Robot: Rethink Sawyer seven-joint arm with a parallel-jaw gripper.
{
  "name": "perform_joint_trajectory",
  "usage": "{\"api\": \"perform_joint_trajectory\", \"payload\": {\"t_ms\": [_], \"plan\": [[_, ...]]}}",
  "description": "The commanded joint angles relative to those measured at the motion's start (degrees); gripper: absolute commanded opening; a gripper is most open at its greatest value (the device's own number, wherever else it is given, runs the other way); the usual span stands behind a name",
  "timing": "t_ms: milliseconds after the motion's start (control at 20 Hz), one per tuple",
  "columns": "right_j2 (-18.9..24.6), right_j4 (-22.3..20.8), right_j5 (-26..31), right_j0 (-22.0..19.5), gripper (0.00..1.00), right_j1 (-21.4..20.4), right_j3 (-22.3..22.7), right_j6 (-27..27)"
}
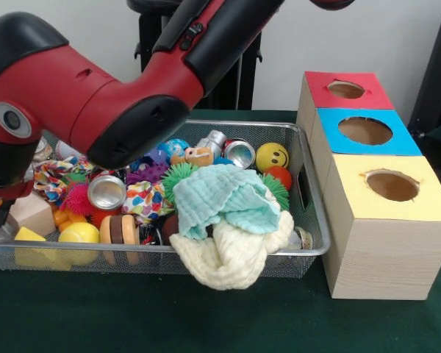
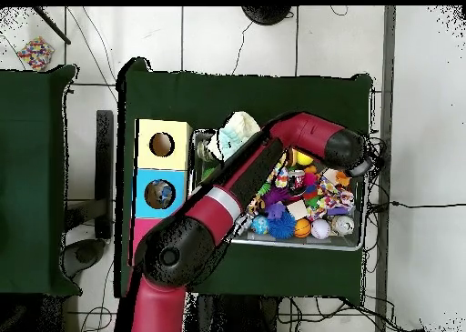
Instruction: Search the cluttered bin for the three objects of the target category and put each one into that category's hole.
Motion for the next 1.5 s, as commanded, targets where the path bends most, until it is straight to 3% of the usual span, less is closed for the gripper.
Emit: {"api": "perform_joint_trajectory", "payload": {"t_ms": [50,200,650,950,1200,1500], "plan": [[0.8,0.9,3.6,-2.5,1.00,5.5,-6.1,0.6],[0.9,1.2,2.6,-2.9,1.00,5.9,-7.0,0.8],[2.7,0.9,-7.7,-3.5,1.00,5.5,-9.2,1.2],[7.9,5.0,-17.5,-1.5,1.00,-1.0,-8.1,0.0],[10.5,8.0,-20.2,-0.4,1.00,-4.5,-8.1,0.9],[11.2,8.8,-21.3,0.9,1.00,-6.0,-6.9,1.3]]}}
